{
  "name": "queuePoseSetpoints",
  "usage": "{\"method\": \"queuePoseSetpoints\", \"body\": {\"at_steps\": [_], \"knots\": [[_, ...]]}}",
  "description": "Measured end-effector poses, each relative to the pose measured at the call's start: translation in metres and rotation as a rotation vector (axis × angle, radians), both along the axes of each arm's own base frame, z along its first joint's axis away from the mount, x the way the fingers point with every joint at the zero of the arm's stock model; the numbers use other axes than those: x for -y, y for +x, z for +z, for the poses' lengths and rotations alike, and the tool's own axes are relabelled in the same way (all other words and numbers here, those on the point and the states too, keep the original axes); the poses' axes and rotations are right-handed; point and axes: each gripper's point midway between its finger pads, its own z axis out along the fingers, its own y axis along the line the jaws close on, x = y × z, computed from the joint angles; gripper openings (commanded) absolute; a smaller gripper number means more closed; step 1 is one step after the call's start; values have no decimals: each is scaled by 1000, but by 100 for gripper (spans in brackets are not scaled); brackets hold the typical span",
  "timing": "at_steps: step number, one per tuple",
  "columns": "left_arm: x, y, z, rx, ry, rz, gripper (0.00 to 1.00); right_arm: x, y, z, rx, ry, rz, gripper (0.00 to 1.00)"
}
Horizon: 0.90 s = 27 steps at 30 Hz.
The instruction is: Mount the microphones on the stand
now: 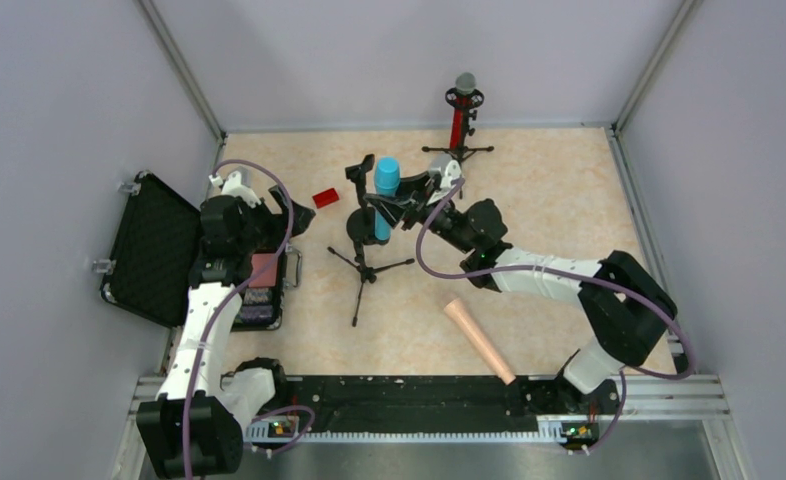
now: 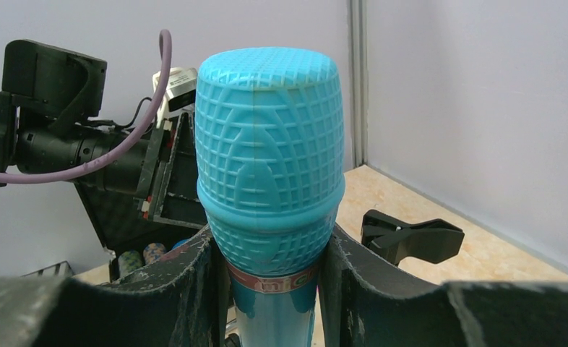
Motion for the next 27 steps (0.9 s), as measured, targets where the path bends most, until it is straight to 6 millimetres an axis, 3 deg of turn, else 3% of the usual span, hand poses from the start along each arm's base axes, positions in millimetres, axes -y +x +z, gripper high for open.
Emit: {"method": "queuePoseSetpoints", "body": {"at_steps": [13,19,21,23,26,27], "knots": [[0,0,1,12,1,0,97,7,-7,-3,25,25,-1,3],[2,0,3,26,-4,-10,97,11,-13,-3,31,14,7,54],[3,0,4,35,-8,-18,97,10,-17,-6,17,-5,28,66],[6,-1,5,44,-14,-32,98,6,-25,-32,-41,-71,71,75],[10,-1,8,58,-23,-59,99,3,-39,-77,-142,-179,125,80],[12,-1,10,67,-28,-72,99,4,-41,-83,-158,-195,133,81]]}}
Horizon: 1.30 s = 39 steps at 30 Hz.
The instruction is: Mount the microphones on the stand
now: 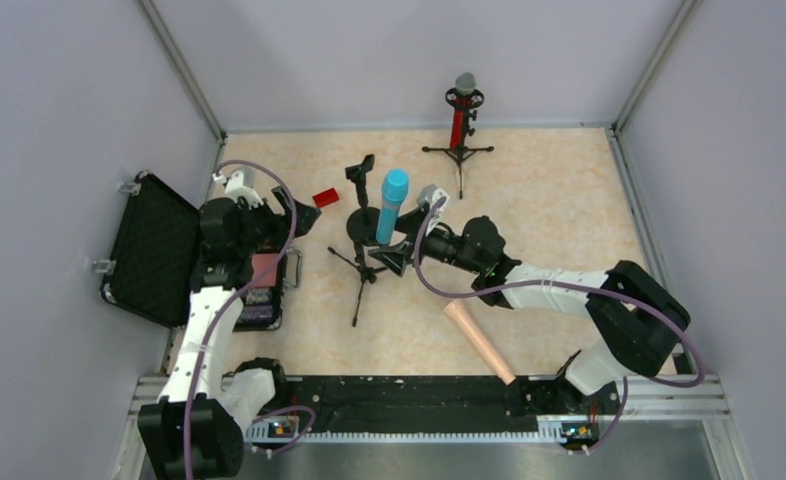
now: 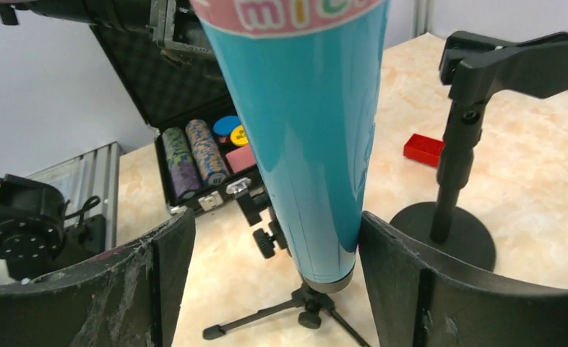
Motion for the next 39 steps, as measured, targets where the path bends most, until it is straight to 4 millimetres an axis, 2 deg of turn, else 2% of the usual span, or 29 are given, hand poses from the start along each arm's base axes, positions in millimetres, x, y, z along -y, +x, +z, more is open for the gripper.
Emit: {"method": "queuePoseSetpoints", "body": {"at_steps": [3,8,11,16,22,29,33,39], "knots": [[10,-1,6,40,-21,-61,99,3,-7,-3,-24,-16,18,84],[31,-7,16,112,-83,-197,99,15,-21,26,2,43,32,87],[40,-10,22,138,-113,-253,97,22,-27,35,1,74,34,87],[53,-14,27,158,-162,-341,95,31,-29,25,-48,84,41,87],[76,-25,18,126,-175,-453,96,41,-26,18,-103,101,43,87],[121,-55,7,136,-28,-644,98,46,-27,13,-132,111,50,88],[126,-65,3,189,98,-659,98,49,-28,15,-132,117,50,87],[125,-68,6,286,260,-635,94,50,-29,19,-121,128,52,88]]}}
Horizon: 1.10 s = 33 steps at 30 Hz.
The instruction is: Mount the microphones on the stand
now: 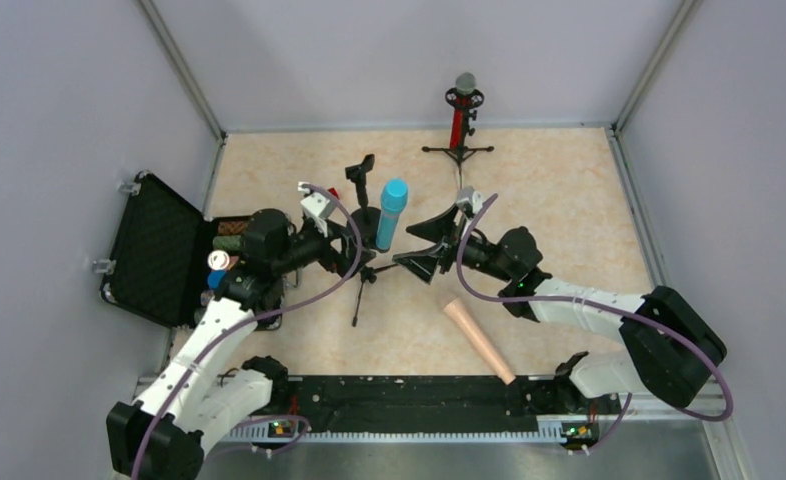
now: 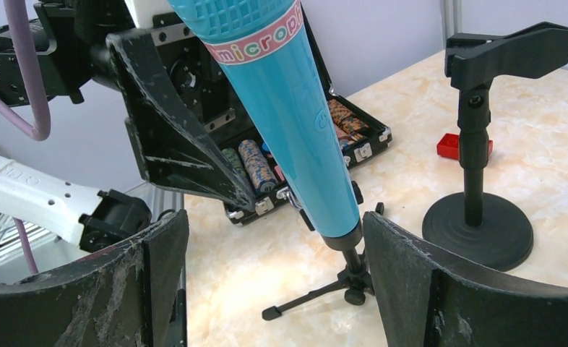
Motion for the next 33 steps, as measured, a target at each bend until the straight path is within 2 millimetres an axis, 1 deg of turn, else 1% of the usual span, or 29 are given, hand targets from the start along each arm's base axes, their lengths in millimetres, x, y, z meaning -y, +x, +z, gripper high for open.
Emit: {"method": "queuePoseSetpoints", "body": {"at_steps": [4,9,15,20,22,26,28,30,31,33], "knots": [[0,2,-11,8,59,0,92,0,-1,0,-1,2,3,88],[4,7,-27,-35,129,-21,89,2,-1,-3,-6,-1,2,88],[9,12,-32,-49,175,-45,88,4,-3,-2,-5,1,2,87],[12,20,-31,-40,225,-58,84,6,-5,0,1,7,1,87],[12,24,-32,-34,245,-59,80,7,-6,2,6,11,1,87],[11,27,-43,-48,277,-64,73,9,-7,7,15,19,-3,87],[10,27,-48,-61,292,-66,71,10,-8,6,14,19,-6,88],[9,26,-51,-65,304,-70,63,11,-8,3,9,15,-8,87],[9,26,-52,-61,308,-73,51,11,-8,1,6,12,-9,88],[9,26,-52,-51,317,-79,18,11,-8,0,4,10,-11,87]]}}
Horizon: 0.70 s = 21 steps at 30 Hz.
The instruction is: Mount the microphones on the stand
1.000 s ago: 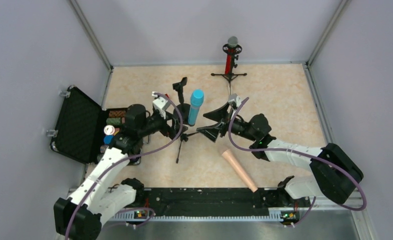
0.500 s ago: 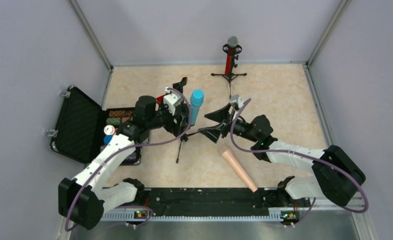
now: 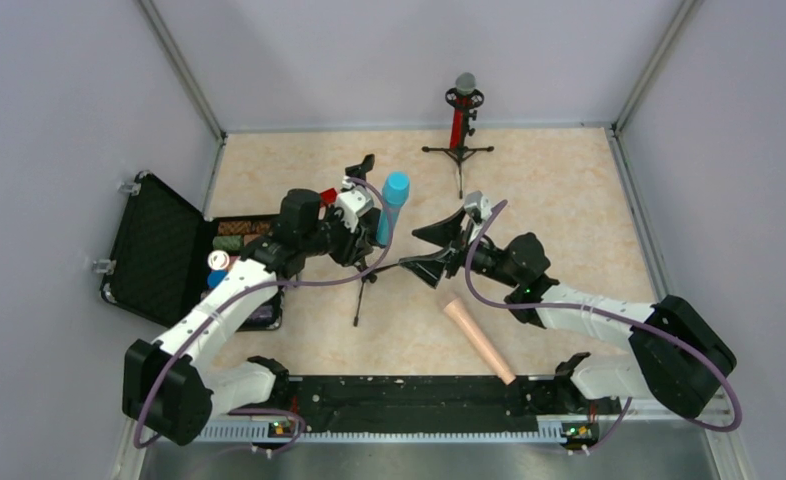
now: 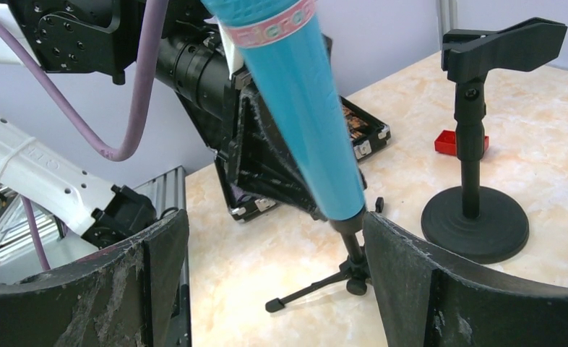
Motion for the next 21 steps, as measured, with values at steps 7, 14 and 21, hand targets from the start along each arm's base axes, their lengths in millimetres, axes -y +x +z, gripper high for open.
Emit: {"method": "queuePoseSetpoints", "body": {"at_steps": [7,14,21], "knots": [[-2,6,2,55,33,-15,0,0,1,0,1,-2,-3,87],[-4,1,9,62,12,-3,0,1,4,-14,-16,-52,-21,87],[-6,-10,34,93,-47,20,0,5,10,-34,-30,-113,-59,87]]}}
